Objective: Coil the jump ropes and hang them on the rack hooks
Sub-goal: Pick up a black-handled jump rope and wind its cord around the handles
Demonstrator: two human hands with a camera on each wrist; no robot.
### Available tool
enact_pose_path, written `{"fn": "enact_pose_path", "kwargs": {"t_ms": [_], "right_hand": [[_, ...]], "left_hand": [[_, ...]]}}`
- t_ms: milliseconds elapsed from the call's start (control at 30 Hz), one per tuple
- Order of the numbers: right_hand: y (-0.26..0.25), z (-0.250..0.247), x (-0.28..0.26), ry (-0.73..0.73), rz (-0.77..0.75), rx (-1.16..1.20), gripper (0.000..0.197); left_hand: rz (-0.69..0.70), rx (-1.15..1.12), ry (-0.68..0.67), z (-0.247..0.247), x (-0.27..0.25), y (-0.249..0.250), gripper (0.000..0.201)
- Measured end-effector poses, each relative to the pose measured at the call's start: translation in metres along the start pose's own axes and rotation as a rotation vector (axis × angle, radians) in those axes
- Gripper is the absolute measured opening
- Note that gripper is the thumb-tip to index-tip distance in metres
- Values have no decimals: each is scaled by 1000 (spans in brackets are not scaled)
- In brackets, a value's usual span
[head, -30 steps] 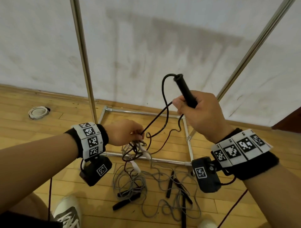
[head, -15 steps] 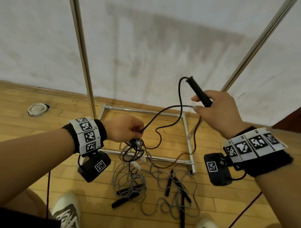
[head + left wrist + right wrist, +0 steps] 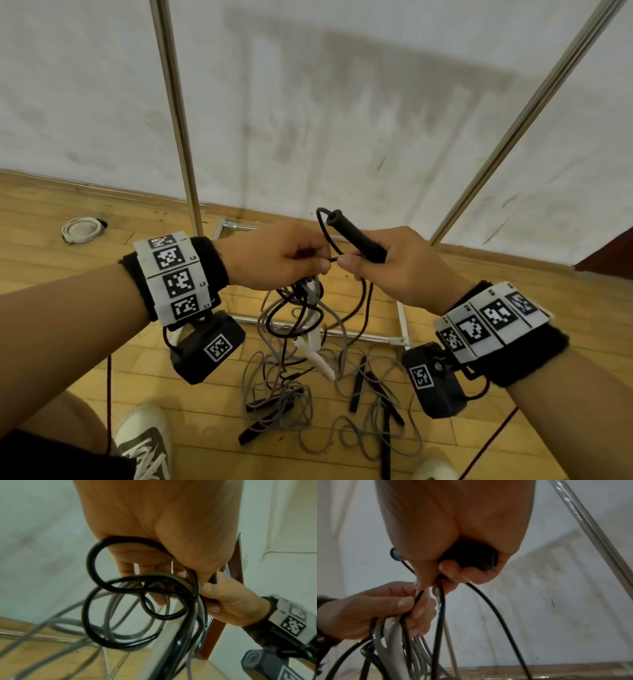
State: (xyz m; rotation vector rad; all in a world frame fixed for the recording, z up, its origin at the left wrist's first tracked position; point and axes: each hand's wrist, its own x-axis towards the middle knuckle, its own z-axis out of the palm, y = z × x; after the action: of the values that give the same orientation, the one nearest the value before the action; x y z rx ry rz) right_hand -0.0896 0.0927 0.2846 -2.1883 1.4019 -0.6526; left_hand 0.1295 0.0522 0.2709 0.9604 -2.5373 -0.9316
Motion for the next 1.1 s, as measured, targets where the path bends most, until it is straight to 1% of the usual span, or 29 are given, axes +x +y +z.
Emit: {"fn": "enact_pose_path", "kwargs": {"t_ms": [67, 133, 200, 267, 300, 367, 400, 433, 467, 533, 567, 633, 667, 700, 733, 800, 900, 1033, 1100], "right_hand": [[-1, -3, 1, 15, -10, -48, 33], [-4, -5, 3, 48, -17, -107, 33], [-7, -7, 4, 77, -23, -163, 33], [-7, -13, 4, 117, -19, -179, 33], [-4, -19, 4, 167, -10, -181, 32], [7, -34, 4, 327, 38, -177, 29], [13, -43, 3, 402, 71, -131, 29], [19, -49, 2, 450, 95, -76, 29], [23, -53, 0, 465, 116, -43, 30], [28, -53, -2, 442, 139, -81, 31], [31, -51, -2, 438, 150, -111, 28], [33, -50, 0, 454, 176, -143, 10], [33, -49, 1, 447, 184, -175, 14], [33, -46, 2, 416, 196, -195, 23], [32, -41, 1, 376, 205, -187, 25], [23, -27, 0, 273, 166, -93, 18], [11, -2, 0, 194, 105, -11, 8], [6, 16, 4, 94, 72, -56, 10], [5, 16, 4, 62, 56, -55, 15]], "left_hand": [[-1, 31, -31, 3, -2, 0, 21], [-21, 36, -15, 3, -1, -3, 24], [-44, 30, 9, 0, 0, -10, 18], [-71, 54, -12, -4, -2, -20, 10], [-94, 90, -56, -5, -5, -28, 6], [-159, 218, -160, -5, -12, -46, 5], [-188, 274, -191, -3, -15, -54, 3], [-212, 296, -195, -2, -16, -60, 4], [-231, 290, -180, 0, -16, -65, 8], [-259, 269, -140, 1, -14, -70, 12], [-267, 270, -128, 2, -12, -70, 14], [-275, 277, -118, 2, -9, -70, 18], [-271, 277, -114, 2, -9, -69, 21], [-265, 266, -110, 2, -8, -67, 24], [-256, 250, -110, 2, -6, -65, 26], [-233, 249, -121, 4, -2, -54, 28], [-155, 281, -102, 8, 6, -34, 29], [-3, 230, -12, 6, 10, -13, 26], [17, 230, -25, 4, 9, -9, 26]]}}
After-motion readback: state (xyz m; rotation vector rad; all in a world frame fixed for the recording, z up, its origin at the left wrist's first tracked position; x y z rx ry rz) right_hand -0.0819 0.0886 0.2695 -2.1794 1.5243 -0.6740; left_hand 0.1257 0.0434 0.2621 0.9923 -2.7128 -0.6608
